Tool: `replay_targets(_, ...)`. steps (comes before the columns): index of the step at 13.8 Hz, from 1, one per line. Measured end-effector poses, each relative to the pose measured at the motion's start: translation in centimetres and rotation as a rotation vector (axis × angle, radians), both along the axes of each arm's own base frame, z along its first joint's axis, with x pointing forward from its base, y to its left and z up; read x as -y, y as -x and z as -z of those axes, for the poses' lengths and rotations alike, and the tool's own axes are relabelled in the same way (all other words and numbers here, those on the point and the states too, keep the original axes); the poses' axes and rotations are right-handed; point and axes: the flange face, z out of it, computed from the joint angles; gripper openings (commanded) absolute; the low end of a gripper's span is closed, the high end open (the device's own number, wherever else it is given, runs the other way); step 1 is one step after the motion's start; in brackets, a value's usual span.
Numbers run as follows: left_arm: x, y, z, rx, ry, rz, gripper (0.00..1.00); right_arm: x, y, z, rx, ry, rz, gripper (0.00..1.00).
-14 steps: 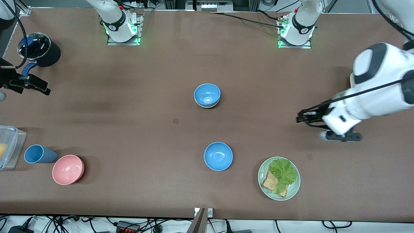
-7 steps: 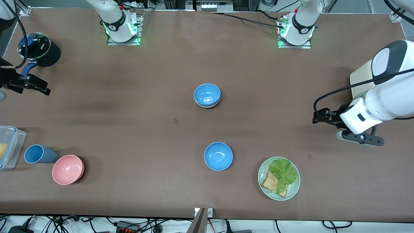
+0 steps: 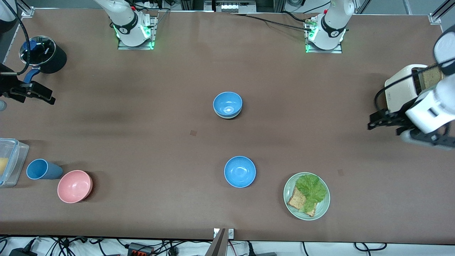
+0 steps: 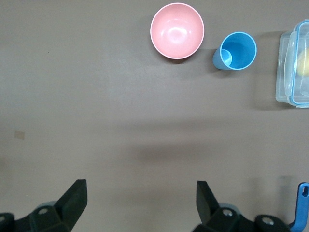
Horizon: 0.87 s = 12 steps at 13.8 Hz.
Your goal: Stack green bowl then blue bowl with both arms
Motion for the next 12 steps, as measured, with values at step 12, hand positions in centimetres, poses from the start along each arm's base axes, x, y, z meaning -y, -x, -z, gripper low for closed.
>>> replay_targets(12,-0.8,3.5,0.1,-0.051,-0.022,-0.043,1.00,0.0,0.0,-0.1,0.002,0.000,-0.008,1.00)
